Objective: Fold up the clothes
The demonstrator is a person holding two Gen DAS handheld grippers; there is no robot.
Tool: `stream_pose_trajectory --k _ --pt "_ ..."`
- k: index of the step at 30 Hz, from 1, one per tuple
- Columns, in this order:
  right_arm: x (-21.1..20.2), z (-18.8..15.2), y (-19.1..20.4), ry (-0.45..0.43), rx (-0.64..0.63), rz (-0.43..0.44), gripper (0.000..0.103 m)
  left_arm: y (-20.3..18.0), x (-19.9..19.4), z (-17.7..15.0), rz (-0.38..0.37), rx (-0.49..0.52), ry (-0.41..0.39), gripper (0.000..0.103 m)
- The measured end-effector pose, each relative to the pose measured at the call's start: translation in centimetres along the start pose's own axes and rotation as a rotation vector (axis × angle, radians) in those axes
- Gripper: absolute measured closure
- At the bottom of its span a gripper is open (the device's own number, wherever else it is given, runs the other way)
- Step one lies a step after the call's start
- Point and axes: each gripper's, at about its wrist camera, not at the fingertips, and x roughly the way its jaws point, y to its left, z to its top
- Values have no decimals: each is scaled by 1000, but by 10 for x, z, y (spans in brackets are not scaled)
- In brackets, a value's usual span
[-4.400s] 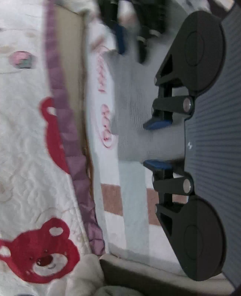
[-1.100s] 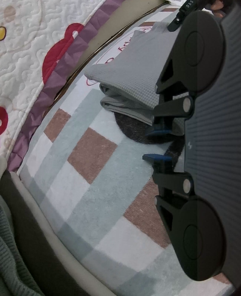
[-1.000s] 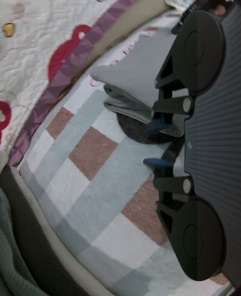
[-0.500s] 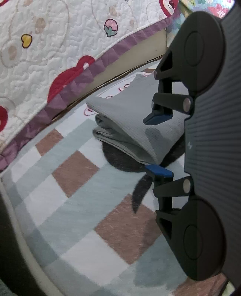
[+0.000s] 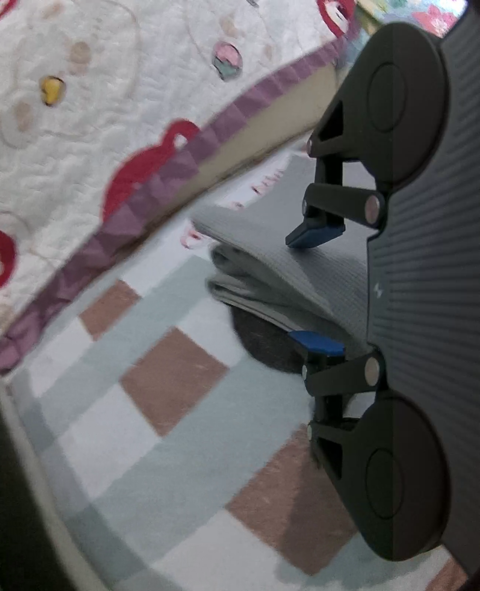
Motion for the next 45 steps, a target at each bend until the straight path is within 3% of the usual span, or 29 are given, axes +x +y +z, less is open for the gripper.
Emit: stream_pose_trajectory --k 2,4,6,10,14,19,23,25,31,32,33,34,36,38,39,40,44,45 --pt "7 -1 5 -1 -50 14 40 0 5 -3 8 -1 19 55" --pt "15 4 18 13 -188 -20 69 7 5 -5 -41 -79 20 56" --pt "15 12 22 5 -260 1 74 10 4 -10 -64 -111 34 57" --pt "4 23 47 -56 -461 4 78 -14 -5 -23 -52 20 25 56" --pt "6 47 64 -107 -603 -56 78 -38 -7 -32 -34 134 -8 53" --pt "9 56 60 -80 -668 -99 75 -49 12 -24 45 197 -48 49" --pt "8 55 50 -73 -644 -92 66 -50 32 -10 109 237 -57 36" --pt "8 56 43 -67 -587 -86 61 -45 42 -3 106 208 -39 30" --pt "3 58 15 -37 -381 -76 46 -48 50 -3 95 223 -32 29" --pt "2 59 9 -32 -338 -62 46 -48 50 -3 80 222 -29 30" --pt "2 59 4 -36 -305 -43 46 -47 51 -4 66 222 -26 47" --pt "1 59 0 -41 -272 -25 45 -46 52 -4 42 209 -17 74" --pt "6 60 -3 -45 -242 2 44 -46 53 -4 9 208 -5 77" --pt "15 64 3 -47 -268 17 44 -64 49 -12 69 362 -51 82" --pt "22 66 10 -31 -311 29 64 -74 46 -18 95 431 -77 84" --pt "27 69 20 -16 -377 37 75 -82 42 -24 117 490 -103 85" --pt "12 57 87 -112 -858 31 77 -102 20 -43 50 578 -127 86" --pt "10 57 96 -126 -912 18 77 -105 16 -47 27 581 -123 86"
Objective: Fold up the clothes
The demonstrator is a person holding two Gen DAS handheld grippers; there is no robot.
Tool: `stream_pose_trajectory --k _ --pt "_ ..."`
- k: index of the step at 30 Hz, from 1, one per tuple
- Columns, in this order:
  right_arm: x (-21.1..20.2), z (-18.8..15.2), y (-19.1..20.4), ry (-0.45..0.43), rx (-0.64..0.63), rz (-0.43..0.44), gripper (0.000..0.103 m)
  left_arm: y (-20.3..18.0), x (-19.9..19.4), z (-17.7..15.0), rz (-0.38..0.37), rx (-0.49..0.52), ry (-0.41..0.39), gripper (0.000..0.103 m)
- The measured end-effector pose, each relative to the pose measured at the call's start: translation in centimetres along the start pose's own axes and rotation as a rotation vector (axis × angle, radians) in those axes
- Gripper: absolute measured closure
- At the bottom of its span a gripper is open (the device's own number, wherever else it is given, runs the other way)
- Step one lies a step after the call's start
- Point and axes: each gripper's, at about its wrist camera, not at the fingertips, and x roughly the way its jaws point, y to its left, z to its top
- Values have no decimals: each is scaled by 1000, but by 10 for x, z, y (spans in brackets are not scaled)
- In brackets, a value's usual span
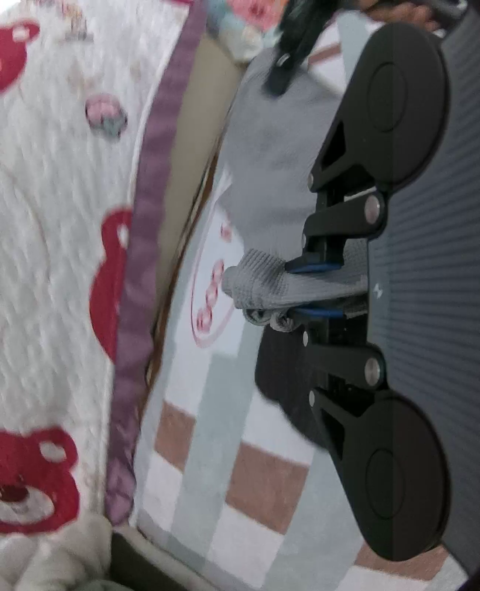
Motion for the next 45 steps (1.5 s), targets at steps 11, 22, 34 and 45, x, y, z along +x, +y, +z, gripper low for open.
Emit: stream_pose_trajectory --k 11,22,34,45 --pt "15 -15 -69 139 314 -59 59 28 28 -3 -57 -199 137 79" --pt "22 -26 -86 155 496 -22 53 39 31 -1 -14 -237 191 47" --pt "28 -24 -88 151 512 -22 47 46 47 1 -30 -204 179 16" --pt "39 -19 -86 103 485 81 75 40 56 -11 -109 -207 147 74"
